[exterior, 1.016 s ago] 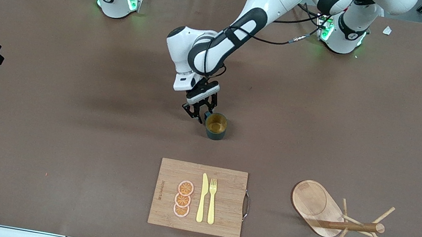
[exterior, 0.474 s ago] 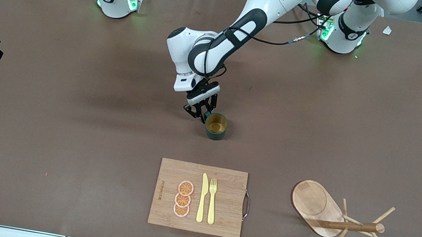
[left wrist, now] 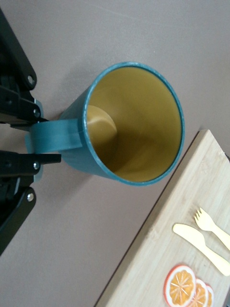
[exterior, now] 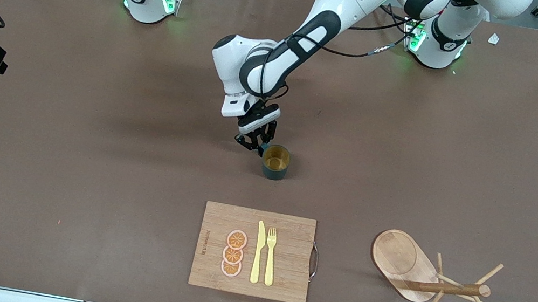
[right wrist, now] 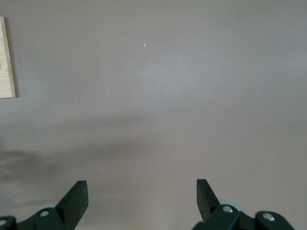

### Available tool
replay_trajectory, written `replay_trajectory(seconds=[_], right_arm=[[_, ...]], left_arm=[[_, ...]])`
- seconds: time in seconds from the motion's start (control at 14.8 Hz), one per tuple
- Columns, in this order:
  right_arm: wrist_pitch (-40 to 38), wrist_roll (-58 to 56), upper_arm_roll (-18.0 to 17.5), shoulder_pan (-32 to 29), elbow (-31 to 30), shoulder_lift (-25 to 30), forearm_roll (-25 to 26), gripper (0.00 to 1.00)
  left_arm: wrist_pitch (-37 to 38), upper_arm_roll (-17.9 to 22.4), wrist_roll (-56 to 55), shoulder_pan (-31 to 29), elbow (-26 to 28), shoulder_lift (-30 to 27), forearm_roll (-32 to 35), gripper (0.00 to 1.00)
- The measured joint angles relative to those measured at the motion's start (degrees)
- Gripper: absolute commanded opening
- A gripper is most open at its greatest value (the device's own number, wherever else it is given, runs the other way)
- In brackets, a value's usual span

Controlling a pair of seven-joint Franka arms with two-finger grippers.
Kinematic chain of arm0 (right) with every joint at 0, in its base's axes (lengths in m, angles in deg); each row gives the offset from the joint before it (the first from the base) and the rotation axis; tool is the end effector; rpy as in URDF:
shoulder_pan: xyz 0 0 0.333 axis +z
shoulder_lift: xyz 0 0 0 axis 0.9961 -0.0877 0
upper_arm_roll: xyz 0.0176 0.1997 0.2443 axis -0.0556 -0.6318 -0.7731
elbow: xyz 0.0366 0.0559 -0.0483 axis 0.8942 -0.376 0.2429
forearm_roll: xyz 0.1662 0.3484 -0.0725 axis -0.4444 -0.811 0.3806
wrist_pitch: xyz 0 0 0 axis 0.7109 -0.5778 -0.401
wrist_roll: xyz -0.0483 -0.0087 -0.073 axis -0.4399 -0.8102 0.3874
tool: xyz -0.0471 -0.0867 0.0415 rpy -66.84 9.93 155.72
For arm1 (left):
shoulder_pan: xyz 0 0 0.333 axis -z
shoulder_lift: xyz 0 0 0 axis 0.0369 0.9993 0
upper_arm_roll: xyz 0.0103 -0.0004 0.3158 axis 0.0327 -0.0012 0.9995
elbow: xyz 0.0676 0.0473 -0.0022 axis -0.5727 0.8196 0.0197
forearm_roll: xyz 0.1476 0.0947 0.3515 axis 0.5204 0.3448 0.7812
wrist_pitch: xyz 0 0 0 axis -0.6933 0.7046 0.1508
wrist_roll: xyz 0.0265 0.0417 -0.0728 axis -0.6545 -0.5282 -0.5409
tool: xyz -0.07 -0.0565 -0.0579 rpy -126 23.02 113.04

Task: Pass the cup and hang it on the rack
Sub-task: 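Lift the mug with the left gripper and carry it to the rack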

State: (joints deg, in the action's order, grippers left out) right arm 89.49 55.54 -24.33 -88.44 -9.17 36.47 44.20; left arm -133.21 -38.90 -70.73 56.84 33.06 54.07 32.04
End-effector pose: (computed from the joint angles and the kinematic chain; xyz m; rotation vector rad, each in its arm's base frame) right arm 0.5686 -0.0231 0.6350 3.0843 -0.1039 0.0276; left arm 0.4043 -0.6223 0.1721 -2.6502 -0.9512 -0.9397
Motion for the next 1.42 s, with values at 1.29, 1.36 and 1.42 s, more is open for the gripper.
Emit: replay_trajectory(seconds=[1.29, 1.36, 1.42], right_arm=[[0.3, 0.1, 0.0, -0.5, 0.2, 0.1, -4.3, 1.00], [0.3, 0.1, 0.0, -0.5, 0.2, 0.1, -4.3, 1.00], [0.3, 0.1, 0.0, -0.5, 0.2, 0.1, -4.3, 1.00]], left_arm=[[-0.6, 0.1, 28.6, -22.8, -1.9, -21.5, -37.2, 0.04], [-0.6, 0.1, 31.1, -24.5, -1.9, -22.3, -40.7, 0.03], [-0.6, 0.1, 33.5, -26.2, -1.9, -22.9, -44.1, 0.03]])
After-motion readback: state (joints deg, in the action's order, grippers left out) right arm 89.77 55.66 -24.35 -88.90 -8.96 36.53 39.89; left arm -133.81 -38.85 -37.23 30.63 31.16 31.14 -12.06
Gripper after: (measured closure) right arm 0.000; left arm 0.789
